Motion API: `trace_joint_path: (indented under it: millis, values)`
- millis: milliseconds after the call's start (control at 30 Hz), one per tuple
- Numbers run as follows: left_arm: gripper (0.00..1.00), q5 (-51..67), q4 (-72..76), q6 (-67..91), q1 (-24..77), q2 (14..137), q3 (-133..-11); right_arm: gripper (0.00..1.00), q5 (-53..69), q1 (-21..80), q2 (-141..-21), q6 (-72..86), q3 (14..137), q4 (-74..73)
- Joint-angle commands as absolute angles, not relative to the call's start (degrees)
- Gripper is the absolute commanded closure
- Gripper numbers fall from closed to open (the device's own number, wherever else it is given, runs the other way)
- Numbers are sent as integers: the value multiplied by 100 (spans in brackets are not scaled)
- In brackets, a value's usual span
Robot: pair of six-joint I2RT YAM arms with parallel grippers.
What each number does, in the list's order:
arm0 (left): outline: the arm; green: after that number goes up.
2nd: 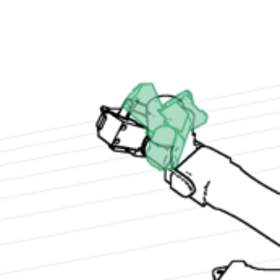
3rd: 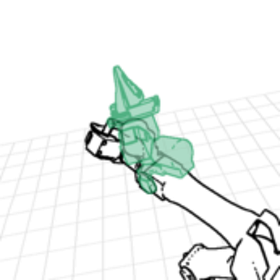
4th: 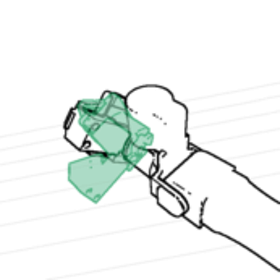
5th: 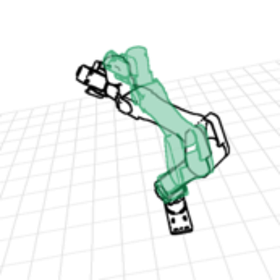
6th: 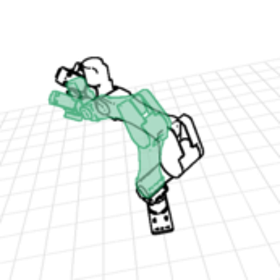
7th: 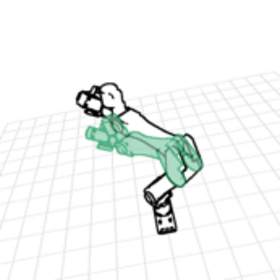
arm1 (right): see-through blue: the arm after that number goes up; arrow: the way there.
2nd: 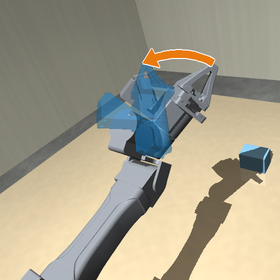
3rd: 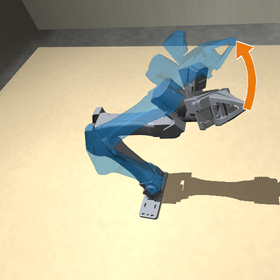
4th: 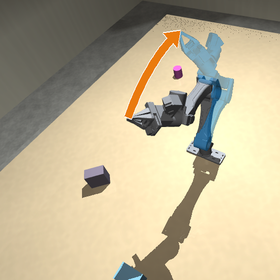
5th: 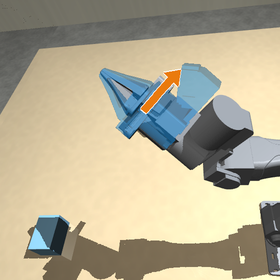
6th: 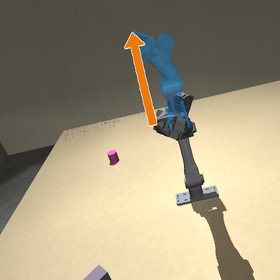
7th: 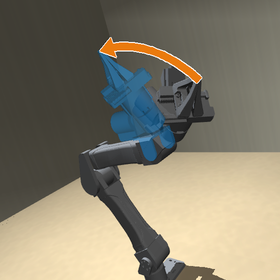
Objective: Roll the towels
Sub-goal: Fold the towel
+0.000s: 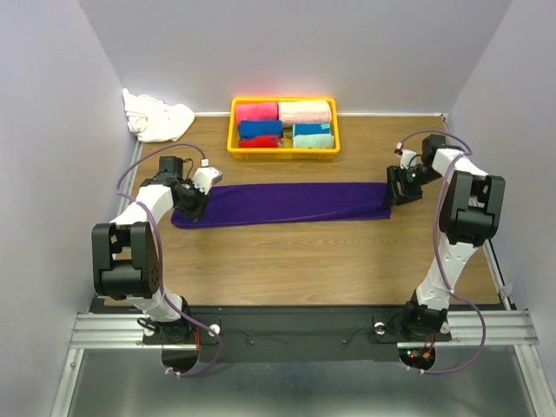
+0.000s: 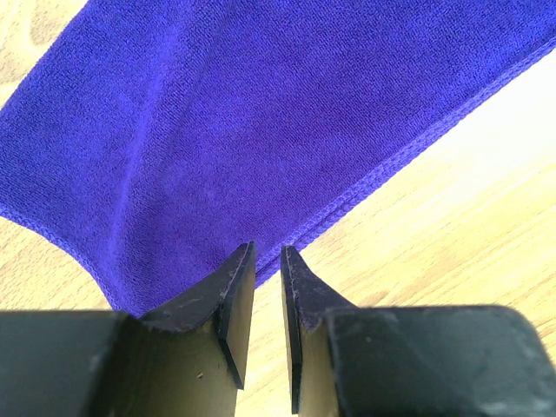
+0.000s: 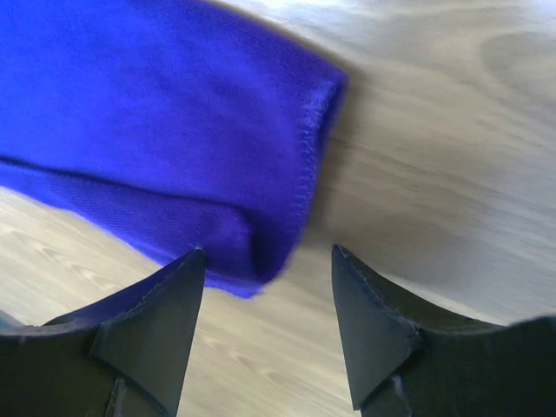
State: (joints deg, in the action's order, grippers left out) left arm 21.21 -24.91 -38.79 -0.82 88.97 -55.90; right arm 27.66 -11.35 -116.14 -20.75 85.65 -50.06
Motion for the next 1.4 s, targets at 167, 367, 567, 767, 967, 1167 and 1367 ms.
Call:
trace_joint_path:
  millis: [167, 367, 567, 767, 967, 1167, 1367]
  values:
    - [70, 2232, -2408, -3858, -70, 8701, -5669, 33, 2629, -1169, -11234, -2161, 8236, -5185]
    - [70, 2224, -2373, -3876, -70, 8736, -5704, 41, 1925, -1169, -10969, -2672, 7893, -5256]
    - [70, 2110, -2399, -3964, -70, 8701, -5722, 48, 2047, -1204, -10899, -2891, 7954, -5458]
    - [70, 2171, -2391, -3946, -79, 8754, -5695, 56, 3321, -1213, -10626, -2409, 8516, -5458]
    - [70, 2180, -2259, -3797, -79, 8903, -5686, 73, 3463, -871, -10872, -1873, 8991, -5230]
    - [70, 2153, -2206, -3674, -70, 9167, -5818, 79, 3209, -291, -11136, -1529, 8930, -4808]
    - [70, 2180, -2162, -3656, -70, 9202, -5818, 79, 2734, -167, -11188, -1547, 8438, -4527]
